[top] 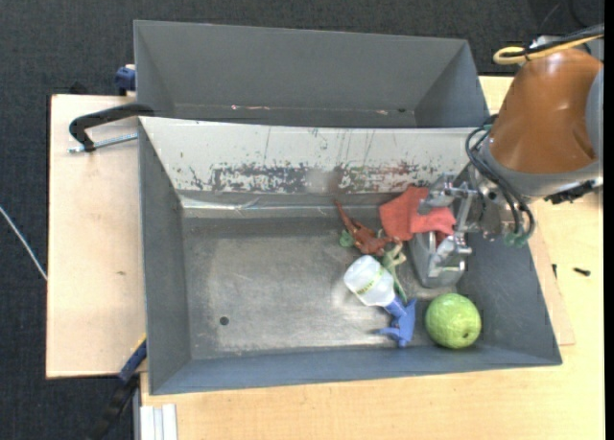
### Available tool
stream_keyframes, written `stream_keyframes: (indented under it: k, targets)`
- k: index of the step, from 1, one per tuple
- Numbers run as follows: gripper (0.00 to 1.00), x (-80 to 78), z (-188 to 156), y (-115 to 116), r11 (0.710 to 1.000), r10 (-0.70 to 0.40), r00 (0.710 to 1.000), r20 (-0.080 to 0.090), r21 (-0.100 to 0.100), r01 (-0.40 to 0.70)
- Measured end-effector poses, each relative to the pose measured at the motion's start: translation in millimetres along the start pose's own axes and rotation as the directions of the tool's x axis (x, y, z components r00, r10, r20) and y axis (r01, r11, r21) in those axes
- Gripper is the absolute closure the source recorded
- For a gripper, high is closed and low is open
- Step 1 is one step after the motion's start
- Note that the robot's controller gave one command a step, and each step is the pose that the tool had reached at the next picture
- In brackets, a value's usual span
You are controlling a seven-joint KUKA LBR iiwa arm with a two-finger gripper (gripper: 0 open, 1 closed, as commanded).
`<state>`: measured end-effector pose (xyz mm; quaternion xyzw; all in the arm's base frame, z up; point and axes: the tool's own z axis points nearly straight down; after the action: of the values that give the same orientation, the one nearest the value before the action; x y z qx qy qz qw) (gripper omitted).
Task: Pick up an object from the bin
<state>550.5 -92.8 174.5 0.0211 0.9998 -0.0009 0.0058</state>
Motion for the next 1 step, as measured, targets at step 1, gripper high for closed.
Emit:
stream_keyframes:
  k: [1]
  targets:
    - [0.0,-15.7,50.2,-23.0,1.0,-0.01,1.0,-0.007,-0.006,0.01]
